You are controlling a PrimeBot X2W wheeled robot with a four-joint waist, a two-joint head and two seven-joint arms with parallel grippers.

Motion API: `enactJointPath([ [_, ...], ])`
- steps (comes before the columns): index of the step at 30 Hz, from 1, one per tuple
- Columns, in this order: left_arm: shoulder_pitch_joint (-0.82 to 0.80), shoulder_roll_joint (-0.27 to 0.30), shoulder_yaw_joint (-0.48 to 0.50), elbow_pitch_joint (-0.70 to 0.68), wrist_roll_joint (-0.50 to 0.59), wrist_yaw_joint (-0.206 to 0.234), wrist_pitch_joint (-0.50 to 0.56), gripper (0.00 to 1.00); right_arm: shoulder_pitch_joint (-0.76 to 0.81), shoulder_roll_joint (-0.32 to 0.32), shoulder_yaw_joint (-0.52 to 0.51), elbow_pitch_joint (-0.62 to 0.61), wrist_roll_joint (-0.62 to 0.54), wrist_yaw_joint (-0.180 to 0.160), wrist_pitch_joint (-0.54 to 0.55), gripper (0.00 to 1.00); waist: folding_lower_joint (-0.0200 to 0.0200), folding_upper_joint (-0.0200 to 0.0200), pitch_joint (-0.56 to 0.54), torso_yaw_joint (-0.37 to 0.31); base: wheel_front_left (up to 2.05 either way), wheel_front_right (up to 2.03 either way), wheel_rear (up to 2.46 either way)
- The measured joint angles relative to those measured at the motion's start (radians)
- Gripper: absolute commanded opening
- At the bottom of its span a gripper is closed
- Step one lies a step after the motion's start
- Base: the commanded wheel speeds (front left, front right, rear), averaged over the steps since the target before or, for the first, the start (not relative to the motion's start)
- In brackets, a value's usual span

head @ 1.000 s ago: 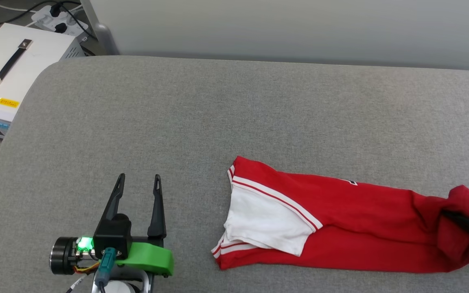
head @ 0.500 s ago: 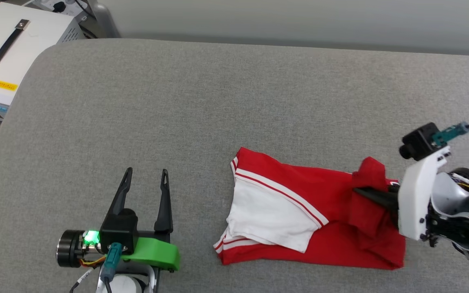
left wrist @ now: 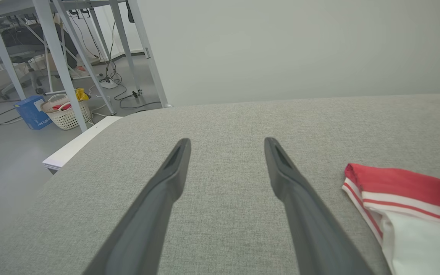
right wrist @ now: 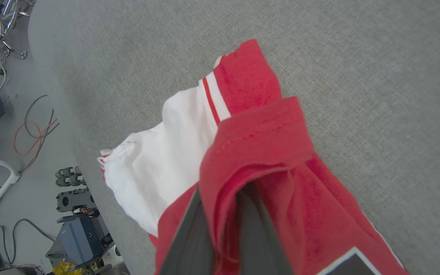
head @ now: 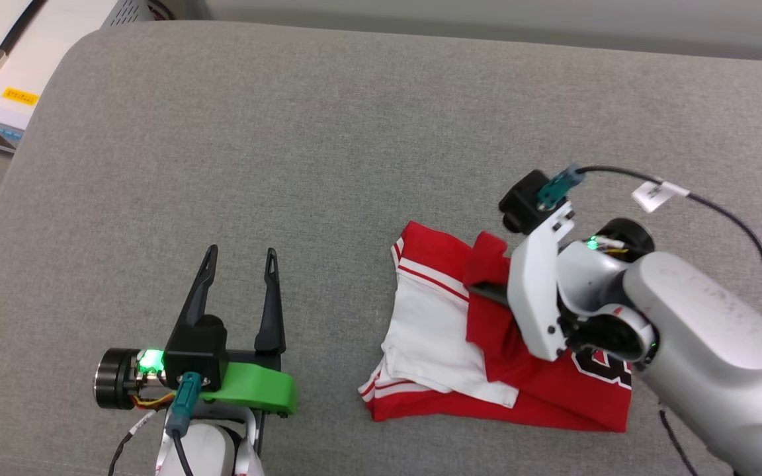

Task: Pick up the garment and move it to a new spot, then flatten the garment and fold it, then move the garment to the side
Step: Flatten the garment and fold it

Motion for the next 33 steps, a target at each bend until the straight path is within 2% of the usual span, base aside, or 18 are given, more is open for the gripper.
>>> enactJointPath([
  [7,-0.01,-0.01,0.001,0.004,0.005,-0.001,0.0,1.0,-0.004,0.06,0.101,0.179,0.004,0.0,-0.081,0.0,0.0,0.0,0.017,0.011,0.0,0.0,0.0],
  [12,-0.01,-0.012,0.01,0.009,0.006,-0.002,0.0,1.0,-0.012,0.077,0.142,0.229,0.012,0.0,-0.161,0.0,0.0,0.0,0.011,0.003,0.0,0.0,0.0],
  [13,-0.01,-0.012,0.011,0.01,0.006,-0.002,0.0,1.0,-0.012,0.076,0.146,0.23,0.015,0.0,-0.179,0.16,0.0,0.0,0.008,0.001,0.0,0.0,0.0],
  [14,-0.01,-0.012,0.012,0.011,0.006,-0.005,0.0,1.0,-0.012,0.073,0.155,0.229,0.017,0.0,-0.2,0.48,0.0,0.0,0.004,-0.002,0.0,0.0,0.0],
  [15,-0.01,-0.012,0.013,0.013,0.006,-0.005,0.0,1.0,-0.012,0.07,0.163,0.225,0.019,0.0,-0.216,1.0,0.0,0.0,-0.001,-0.004,0.0,0.0,0.0],
  [19,-0.008,-0.012,0.016,0.015,0.007,-0.009,0.0,1.0,-0.012,0.026,0.176,0.171,0.025,0.0,-0.33,1.0,0.0,0.0,-0.026,-0.014,0.0,0.0,0.0],
  [23,0.004,-0.011,0.03,0.011,0.007,-0.011,0.0,1.0,-0.008,-0.015,0.128,0.109,0.033,0.0,-0.461,1.0,0.0,0.0,-0.055,-0.03,0.0,0.0,0.0],
  [27,0.025,-0.009,0.039,0.003,0.007,-0.013,0.0,1.0,0.022,-0.05,0.047,0.08,-0.009,0.0,-0.583,1.0,0.0,0.0,-0.079,-0.054,0.0,0.0,0.0],
  [33,0.044,-0.007,0.044,-0.005,0.007,-0.018,0.0,1.0,0.088,-0.073,-0.143,0.09,-0.154,0.0,-0.759,1.0,0.0,0.0,-0.108,-0.094,0.0,0.0,0.0],
])
